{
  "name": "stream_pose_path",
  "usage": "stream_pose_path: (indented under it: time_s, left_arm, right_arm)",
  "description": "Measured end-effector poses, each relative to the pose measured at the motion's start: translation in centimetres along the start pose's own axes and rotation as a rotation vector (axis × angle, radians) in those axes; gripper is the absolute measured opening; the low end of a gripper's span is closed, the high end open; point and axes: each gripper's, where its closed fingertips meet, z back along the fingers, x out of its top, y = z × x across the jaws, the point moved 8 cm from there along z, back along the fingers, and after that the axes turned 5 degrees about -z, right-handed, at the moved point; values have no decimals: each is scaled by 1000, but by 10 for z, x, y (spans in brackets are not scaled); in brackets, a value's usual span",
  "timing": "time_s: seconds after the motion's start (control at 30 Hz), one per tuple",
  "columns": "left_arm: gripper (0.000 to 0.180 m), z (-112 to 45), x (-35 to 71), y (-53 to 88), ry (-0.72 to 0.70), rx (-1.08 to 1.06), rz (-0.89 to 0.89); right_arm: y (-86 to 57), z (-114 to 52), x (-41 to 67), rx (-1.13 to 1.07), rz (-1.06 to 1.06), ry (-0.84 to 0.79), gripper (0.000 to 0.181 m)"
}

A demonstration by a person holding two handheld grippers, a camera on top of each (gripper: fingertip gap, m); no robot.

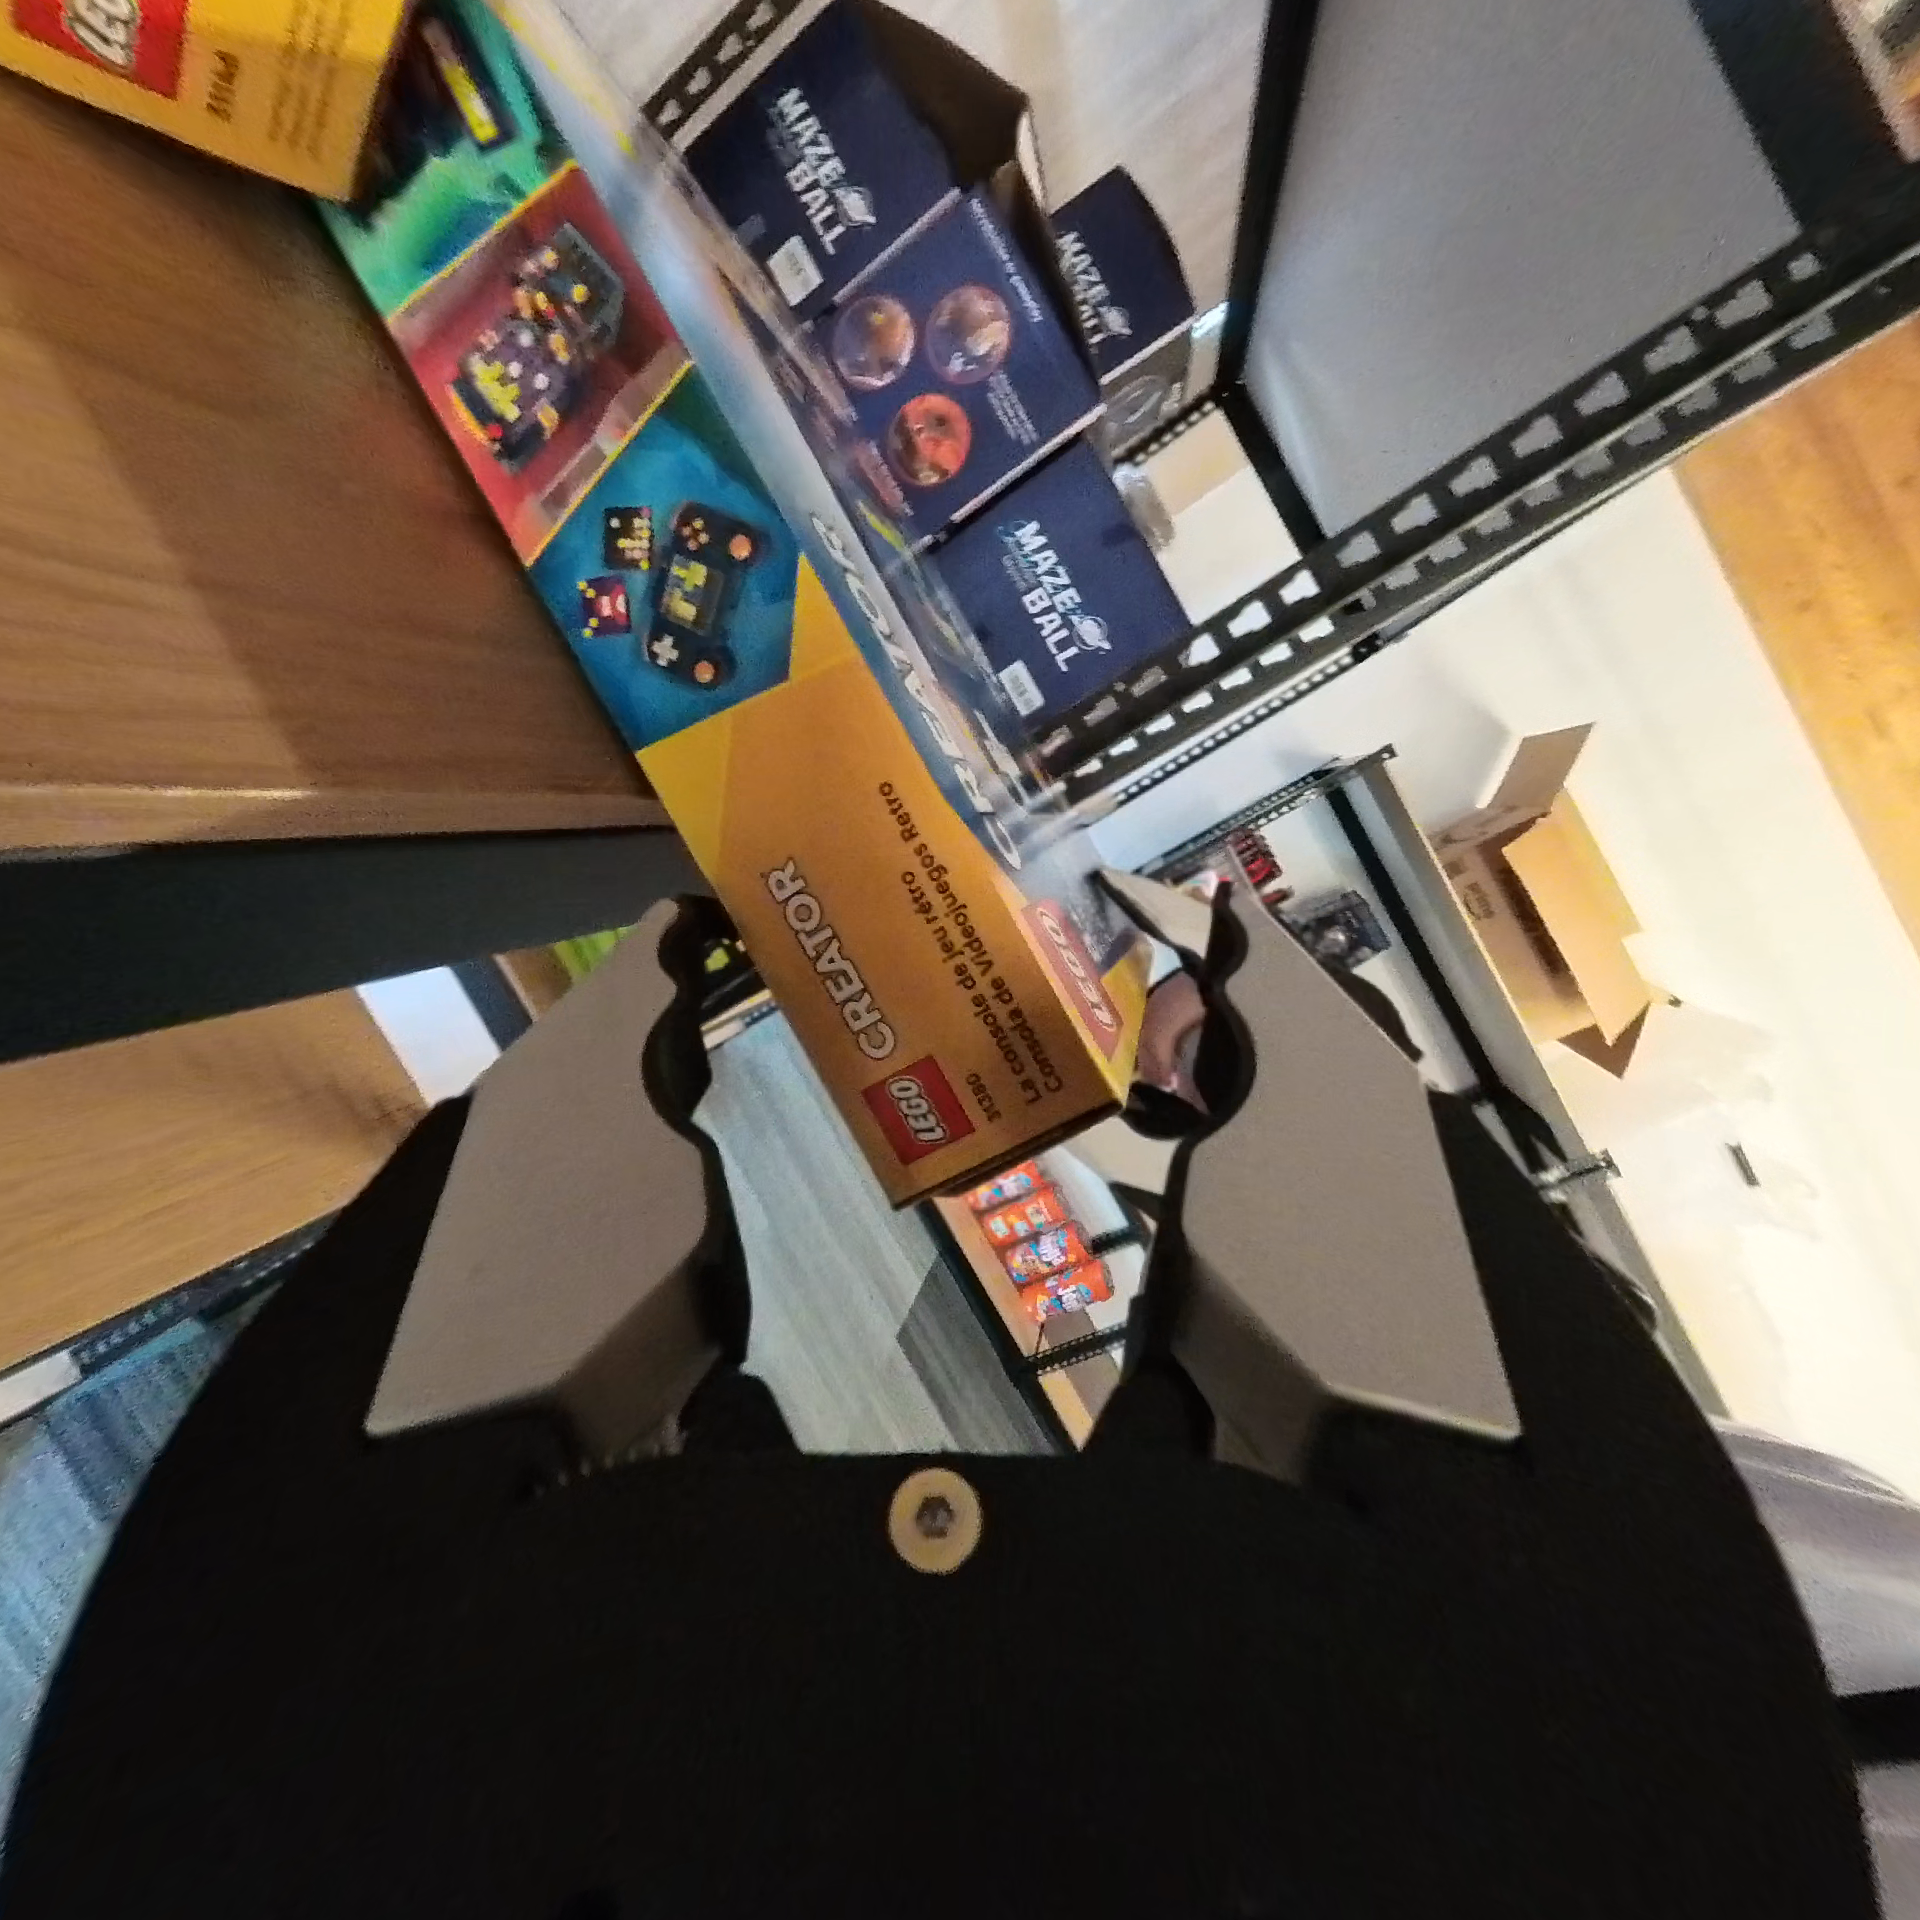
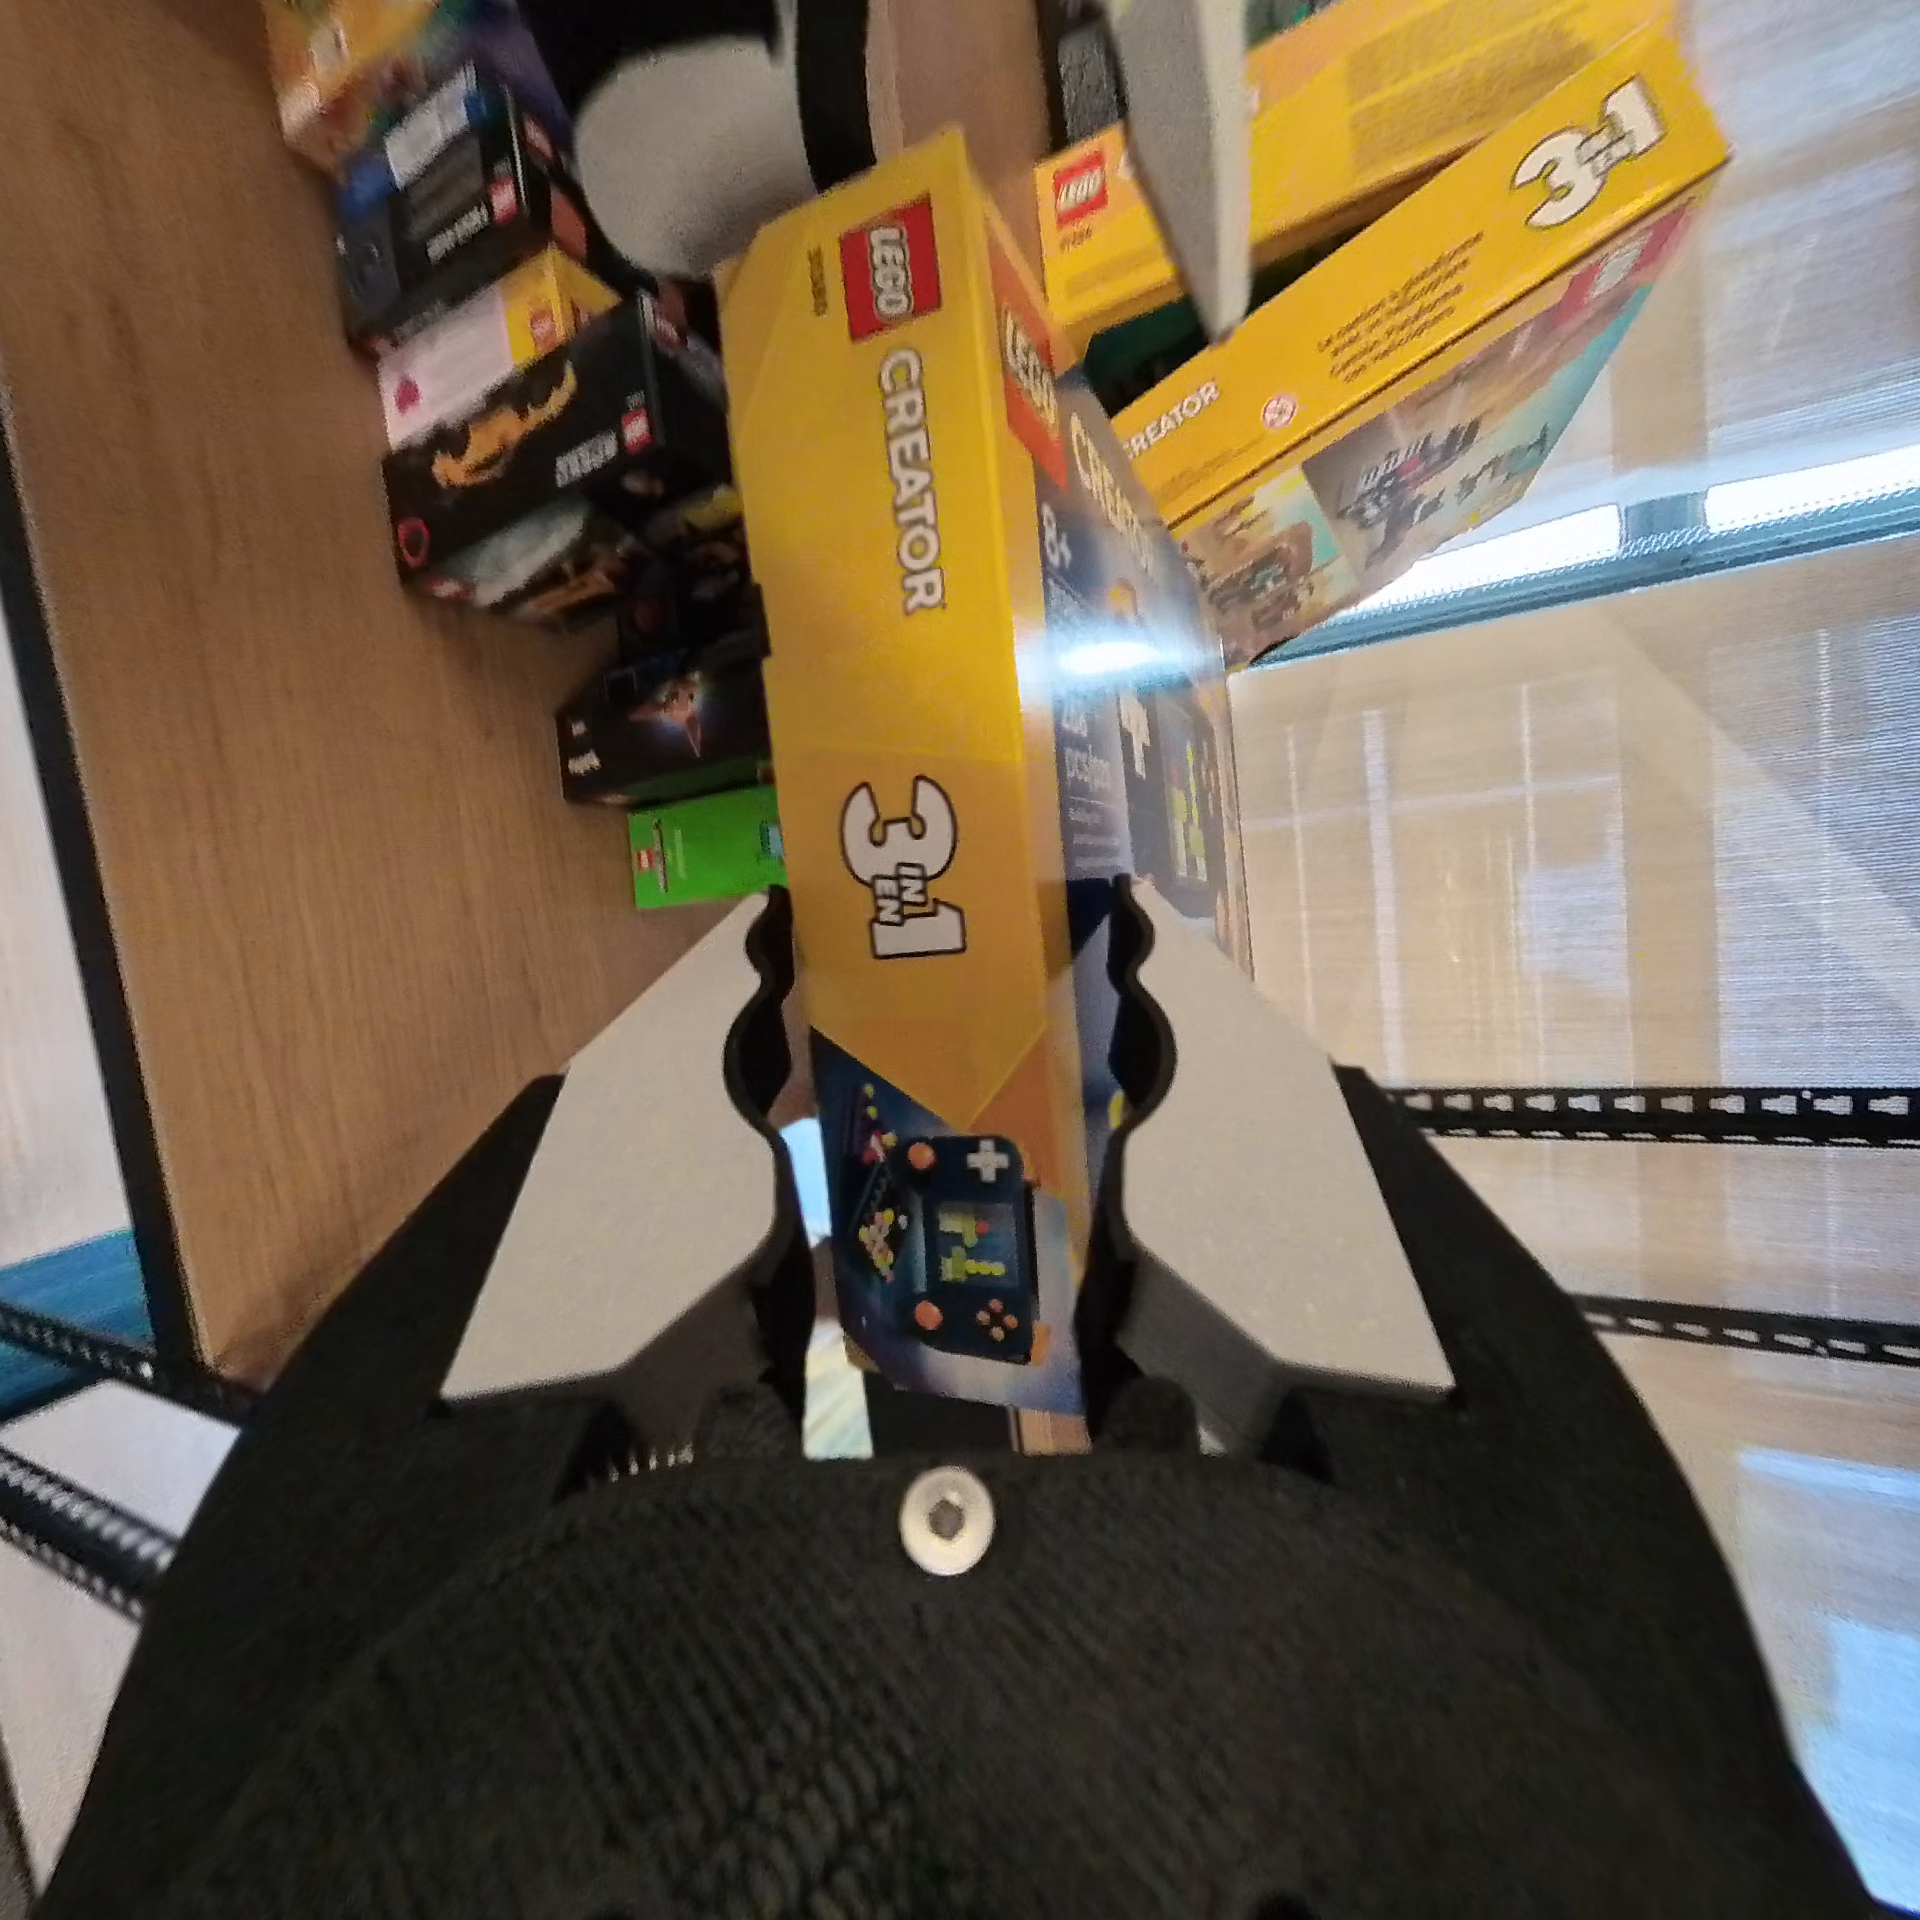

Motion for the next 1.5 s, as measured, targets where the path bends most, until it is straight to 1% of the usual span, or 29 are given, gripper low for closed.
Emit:
stream_pose_path:
  time_s: [0.07, 0.1, 0.17, 0.27, 0.33, 0.43, 0.63, 0.7, 0.77, 0.83, 0.9, 0.93, 0.97, 1.0, 1.07, 1.1, 1.17, 1.23, 1.3, 1.37, 1.43, 1.5]
  left_arm:
    - [93, -4, 2, 0, 39, 50, -17]
    - [94, -6, 1, 1, 75, 72, -17]
    - [96, -10, 1, 0, 142, 64, 17]
    - [97, -12, -1, 2, 180, 71, 45]
    - [93, -17, -7, 5, 198, 34, 97]
    - [73, -27, -12, 4, 213, -114, 201]
    - [71, -11, -3, 12, 288, -186, 252]
    - [70, 1, 3, 14, 296, -194, 268]
    - [69, 8, 5, 15, 322, -193, 269]
    - [69, 13, 4, 16, 346, -193, 269]
    - [69, 14, 4, 16, 345, -193, 269]
    - [70, 13, 5, 17, 337, -192, 266]
    - [71, 14, 6, 18, 319, -189, 261]
    - [74, 16, 8, 19, 282, -184, 254]
    - [80, 26, 10, 18, 166, -193, 249]
    - [84, 35, 8, 17, 88, -196, 252]
    - [83, 54, -2, 19, -57, -183, 259]
    - [85, 65, -20, 22, -148, -142, 265]
    - [87, 58, -42, 19, -184, -115, 264]
    - [89, 41, -54, 9, -217, -201, 293]
    - [86, 24, -55, -1, -269, -297, 302]
    - [87, 11, -54, -3, -253, -243, 226]
  right_arm:
    - [2, 7, 1, 17, -48, -59, 61]
    - [1, 12, 0, 23, -104, -93, 65]
    - [-7, 24, -11, 54, -310, -141, 73]
    - [-23, 45, -44, 155, -680, -217, 79]
    - [-35, 58, -68, 235, -956, -308, 79]
    - [-45, 63, -100, 343, -1321, -396, 78]
    - [-32, 45, -121, 527, -1778, -454, 71]
    - [-21, 33, -116, 622, -1918, -489, 71]
    - [-13, 18, -104, 754, -2064, -563, 72]
    - [-4, 2, -91, 849, -2131, -549, 79]
    - [4, -12, -79, 887, -2155, -504, 80]
    - [5, -17, -72, 914, -2168, -512, 78]
    - [5, -19, -67, 965, -2191, -547, 66]
    - [4, -21, -63, 1017, -2218, -561, 63]
    - [6, -25, -60, 1053, -2215, -546, 62]
    - [6, -25, -60, 1046, -2210, -544, 62]
    - [7, -25, -59, 1029, -2220, -543, 62]
    - [9, -24, -56, 1017, -2210, -534, 61]
    - [13, -23, -52, 1007, -2172, -506, 61]
    - [17, -23, -46, 999, -2124, -471, 60]
    - [20, -23, -44, 997, -2082, -448, 60]
    - [23, -24, -43, 993, -2066, -452, 60]
